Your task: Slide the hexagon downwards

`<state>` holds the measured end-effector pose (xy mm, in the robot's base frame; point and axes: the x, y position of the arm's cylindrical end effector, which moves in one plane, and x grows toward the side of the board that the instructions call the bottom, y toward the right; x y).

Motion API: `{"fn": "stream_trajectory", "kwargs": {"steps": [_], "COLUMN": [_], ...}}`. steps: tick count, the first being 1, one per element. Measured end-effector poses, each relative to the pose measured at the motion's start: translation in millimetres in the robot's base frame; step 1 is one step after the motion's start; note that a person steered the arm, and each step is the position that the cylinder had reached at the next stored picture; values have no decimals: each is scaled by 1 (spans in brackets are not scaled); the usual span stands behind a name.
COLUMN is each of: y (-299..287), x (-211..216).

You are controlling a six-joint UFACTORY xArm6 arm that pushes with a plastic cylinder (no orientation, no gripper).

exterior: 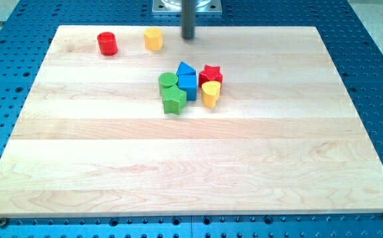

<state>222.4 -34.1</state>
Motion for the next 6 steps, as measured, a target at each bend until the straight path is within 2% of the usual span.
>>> {"fn": "stream_trajectory", "kwargs": {"steps": [1, 4, 5, 6], "y": [-20, -22, -55, -69], "x": [-1, -3, 6, -15]}}
